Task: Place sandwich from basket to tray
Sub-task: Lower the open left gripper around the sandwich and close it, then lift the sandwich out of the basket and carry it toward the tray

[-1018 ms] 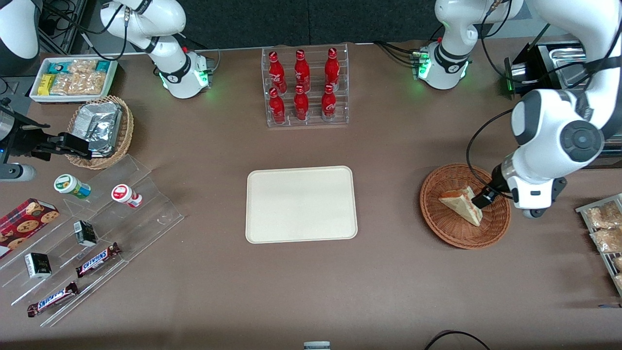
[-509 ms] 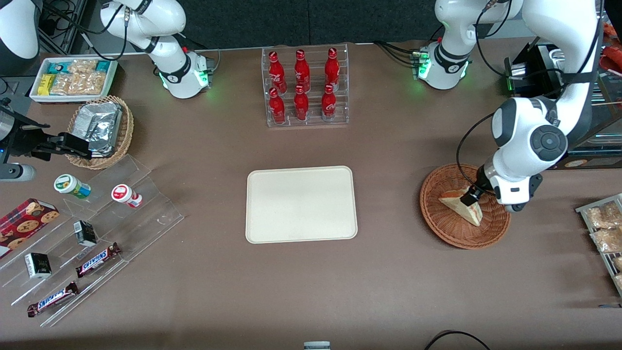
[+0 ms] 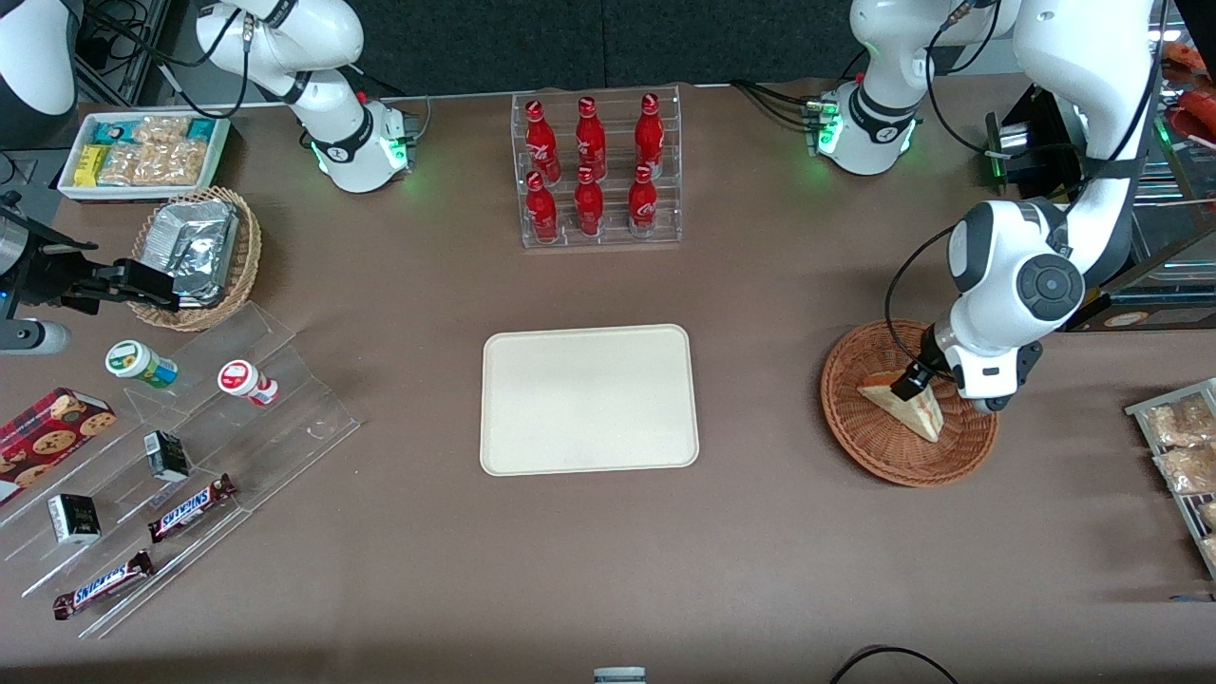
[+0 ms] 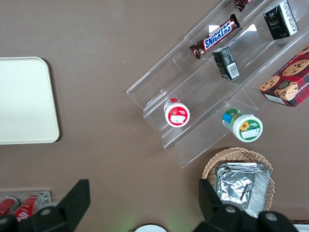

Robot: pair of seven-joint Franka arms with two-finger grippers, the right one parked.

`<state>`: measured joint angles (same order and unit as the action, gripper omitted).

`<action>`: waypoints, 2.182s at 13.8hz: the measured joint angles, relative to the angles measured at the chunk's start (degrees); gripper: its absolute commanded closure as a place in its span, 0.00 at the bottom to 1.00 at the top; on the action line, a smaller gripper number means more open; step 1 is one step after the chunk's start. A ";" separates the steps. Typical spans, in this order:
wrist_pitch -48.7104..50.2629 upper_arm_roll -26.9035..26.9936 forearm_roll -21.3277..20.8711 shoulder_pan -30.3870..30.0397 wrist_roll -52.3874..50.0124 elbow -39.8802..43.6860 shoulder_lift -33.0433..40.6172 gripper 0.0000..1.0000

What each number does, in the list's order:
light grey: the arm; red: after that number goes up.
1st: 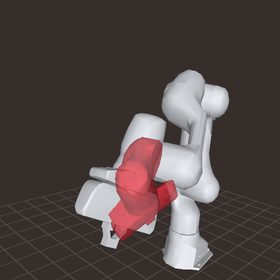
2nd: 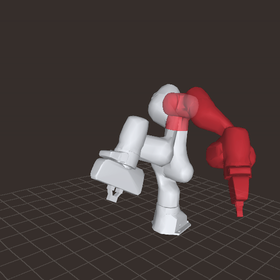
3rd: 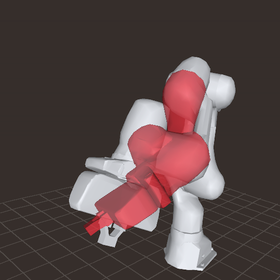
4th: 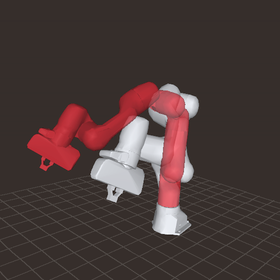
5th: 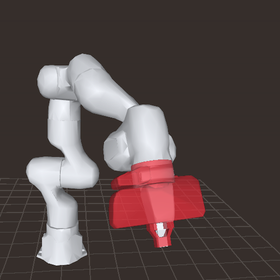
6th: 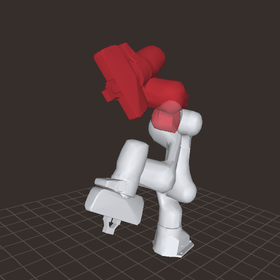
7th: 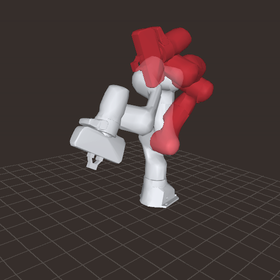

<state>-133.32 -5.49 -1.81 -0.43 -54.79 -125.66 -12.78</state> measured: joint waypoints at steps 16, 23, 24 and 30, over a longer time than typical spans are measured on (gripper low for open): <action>-6.73 0.02 0.00 0.00 -0.08 0.88 -5.39 0.92; 17.74 -0.88 0.02 4.76 -0.08 20.69 -4.95 0.91; 20.46 -1.00 0.02 6.55 -0.09 23.54 -4.88 0.91; 26.23 -1.50 1.96 22.46 -3.22 31.93 -5.60 0.91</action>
<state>-107.09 -6.99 0.15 22.03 -58.00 -93.73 -18.38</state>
